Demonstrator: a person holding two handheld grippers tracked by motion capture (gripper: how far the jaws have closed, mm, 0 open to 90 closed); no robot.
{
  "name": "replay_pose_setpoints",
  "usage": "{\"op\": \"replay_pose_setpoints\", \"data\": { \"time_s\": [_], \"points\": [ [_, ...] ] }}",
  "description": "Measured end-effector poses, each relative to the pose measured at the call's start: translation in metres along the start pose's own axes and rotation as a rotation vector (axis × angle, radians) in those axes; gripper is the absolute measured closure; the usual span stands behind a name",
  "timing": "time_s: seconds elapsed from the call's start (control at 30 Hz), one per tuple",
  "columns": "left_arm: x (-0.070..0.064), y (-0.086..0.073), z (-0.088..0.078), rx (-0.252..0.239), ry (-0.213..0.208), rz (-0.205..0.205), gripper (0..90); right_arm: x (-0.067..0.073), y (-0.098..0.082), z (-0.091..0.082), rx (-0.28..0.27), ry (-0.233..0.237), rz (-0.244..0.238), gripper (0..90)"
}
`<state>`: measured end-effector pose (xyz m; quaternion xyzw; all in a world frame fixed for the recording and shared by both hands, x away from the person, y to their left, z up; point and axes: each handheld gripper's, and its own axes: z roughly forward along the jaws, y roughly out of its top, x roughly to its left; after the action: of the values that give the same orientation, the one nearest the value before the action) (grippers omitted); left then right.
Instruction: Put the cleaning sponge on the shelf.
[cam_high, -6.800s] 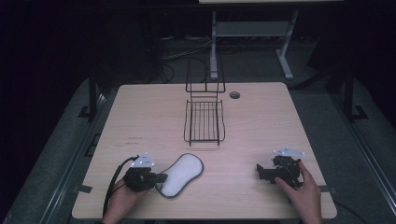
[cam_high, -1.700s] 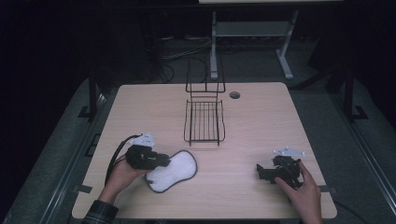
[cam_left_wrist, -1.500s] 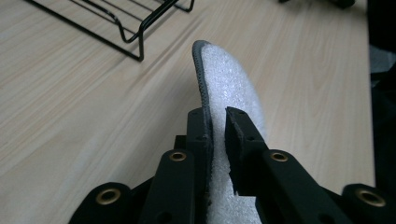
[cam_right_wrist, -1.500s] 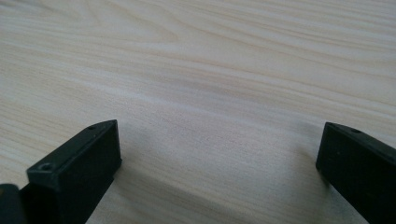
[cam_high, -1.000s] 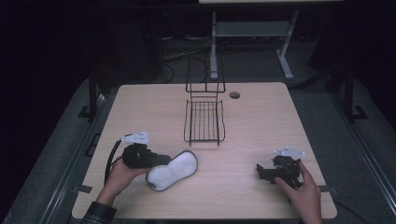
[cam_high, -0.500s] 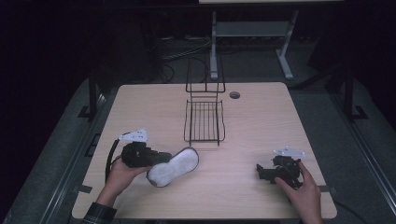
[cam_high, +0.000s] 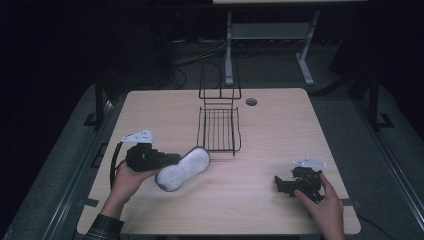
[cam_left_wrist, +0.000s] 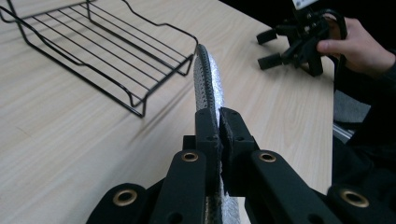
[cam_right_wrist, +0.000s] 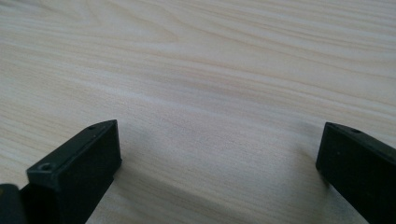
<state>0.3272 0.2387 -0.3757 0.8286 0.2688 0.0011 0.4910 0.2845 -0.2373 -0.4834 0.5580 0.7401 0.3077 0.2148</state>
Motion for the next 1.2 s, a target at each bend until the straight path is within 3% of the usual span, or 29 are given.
{"op": "replay_pose_setpoints", "data": {
  "time_s": [0.9,1.2],
  "points": [
    [0.022,0.030,0.010,-0.049,0.032,-0.016,86.7,-0.001,0.000,0.000,0.000,0.004,-0.010,0.0],
    [0.036,0.041,0.017,-0.067,0.040,-0.028,86.8,-0.001,0.000,0.000,-0.002,0.004,-0.008,0.0]
  ]
}}
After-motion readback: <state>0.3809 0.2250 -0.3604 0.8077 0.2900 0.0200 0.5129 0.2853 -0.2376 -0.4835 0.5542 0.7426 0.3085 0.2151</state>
